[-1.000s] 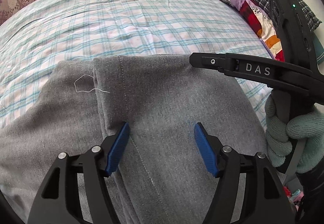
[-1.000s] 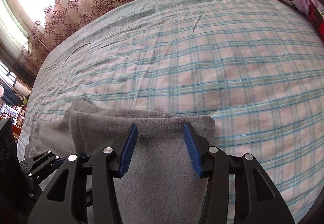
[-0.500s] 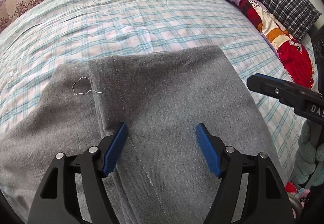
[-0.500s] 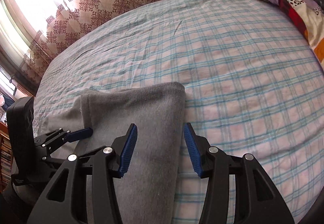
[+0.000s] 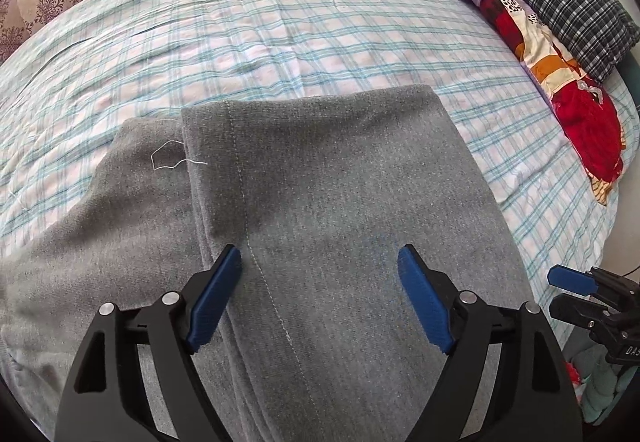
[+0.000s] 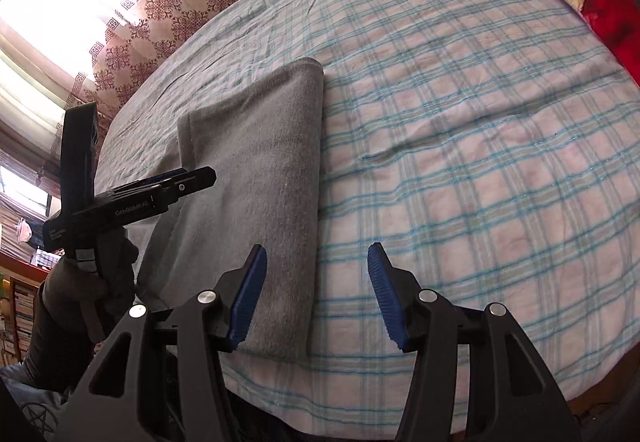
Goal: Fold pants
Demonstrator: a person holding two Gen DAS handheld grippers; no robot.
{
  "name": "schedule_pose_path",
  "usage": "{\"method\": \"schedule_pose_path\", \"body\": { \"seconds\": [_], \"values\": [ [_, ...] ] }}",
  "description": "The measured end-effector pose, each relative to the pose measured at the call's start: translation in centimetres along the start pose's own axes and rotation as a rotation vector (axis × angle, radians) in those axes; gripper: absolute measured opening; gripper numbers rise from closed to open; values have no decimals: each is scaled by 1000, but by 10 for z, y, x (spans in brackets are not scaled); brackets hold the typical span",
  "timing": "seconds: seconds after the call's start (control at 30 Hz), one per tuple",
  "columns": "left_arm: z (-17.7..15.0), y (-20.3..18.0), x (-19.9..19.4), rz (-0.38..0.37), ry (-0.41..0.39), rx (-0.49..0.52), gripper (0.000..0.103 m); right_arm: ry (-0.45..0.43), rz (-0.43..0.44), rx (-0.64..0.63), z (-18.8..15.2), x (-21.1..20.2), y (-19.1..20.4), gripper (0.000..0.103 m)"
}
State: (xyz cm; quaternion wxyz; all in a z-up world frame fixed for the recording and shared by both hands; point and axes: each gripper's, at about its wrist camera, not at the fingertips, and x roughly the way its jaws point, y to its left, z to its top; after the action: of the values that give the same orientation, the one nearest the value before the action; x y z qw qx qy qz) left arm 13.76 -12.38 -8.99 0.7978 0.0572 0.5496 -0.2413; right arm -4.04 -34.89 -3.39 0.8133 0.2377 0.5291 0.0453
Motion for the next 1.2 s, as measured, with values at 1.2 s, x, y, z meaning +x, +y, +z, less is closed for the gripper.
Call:
{"method": "schedule_pose_path", "body": {
  "seconds": [1.2],
  "values": [
    [-30, -12, -5, 26, 18, 94, 85, 84, -193, -194, -50, -16, 24, 55]
  ]
}}
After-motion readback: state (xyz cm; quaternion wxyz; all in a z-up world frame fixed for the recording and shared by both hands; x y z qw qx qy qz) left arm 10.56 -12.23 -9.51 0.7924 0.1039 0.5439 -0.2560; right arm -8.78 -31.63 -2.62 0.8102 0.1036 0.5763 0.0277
